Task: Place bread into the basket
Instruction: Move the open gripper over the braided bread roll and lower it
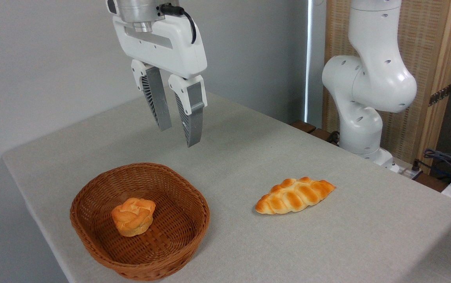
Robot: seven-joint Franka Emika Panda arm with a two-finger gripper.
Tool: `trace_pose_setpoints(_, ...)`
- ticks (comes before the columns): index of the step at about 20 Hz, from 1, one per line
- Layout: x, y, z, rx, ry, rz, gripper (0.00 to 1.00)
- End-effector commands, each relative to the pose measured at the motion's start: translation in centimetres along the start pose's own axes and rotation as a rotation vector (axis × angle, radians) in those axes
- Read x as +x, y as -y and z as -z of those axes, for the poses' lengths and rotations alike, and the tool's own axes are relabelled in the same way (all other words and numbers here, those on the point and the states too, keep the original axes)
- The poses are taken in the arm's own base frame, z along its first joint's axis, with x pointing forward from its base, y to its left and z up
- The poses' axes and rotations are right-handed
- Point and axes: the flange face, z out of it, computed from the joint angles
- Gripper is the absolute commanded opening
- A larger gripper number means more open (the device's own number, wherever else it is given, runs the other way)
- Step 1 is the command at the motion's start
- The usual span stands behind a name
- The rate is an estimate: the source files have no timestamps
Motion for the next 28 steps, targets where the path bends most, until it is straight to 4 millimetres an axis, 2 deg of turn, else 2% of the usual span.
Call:
trace_pose_setpoints(1,-0.6,0.3,-0.2,-0.005,0.008,0.021,1.0)
trace_pose_setpoints(8,-0.8,0.4,-0.3,-0.007,0.01,0.025,1.0)
trace_pose_setpoints(11,-1.0,0.5,-1.0,-0.013,0.019,0.027,1.0)
trace_pose_setpoints(12,-1.6,1.0,-1.3,-0.02,0.025,0.042,1.0)
trace_pose_setpoints(15,-3.0,0.8,-2.1,-0.022,0.026,0.028,1.0)
trace_pose_setpoints(18,-4.9,-0.6,-3.2,0.004,-0.002,0.023,1.0)
trace_pose_setpoints(21,-7.9,-1.7,-4.5,-0.014,0.017,0.009,1.0)
trace_pose_setpoints(23,-11.2,-1.7,-6.3,-0.038,0.041,-0.008,1.0)
trace_pose_setpoints(25,-13.5,-2.3,-8.0,-0.045,0.043,-0.007,1.0)
trace_pose_setpoints(28,-15.0,-3.7,-10.6,-0.01,0.011,-0.008,1.0)
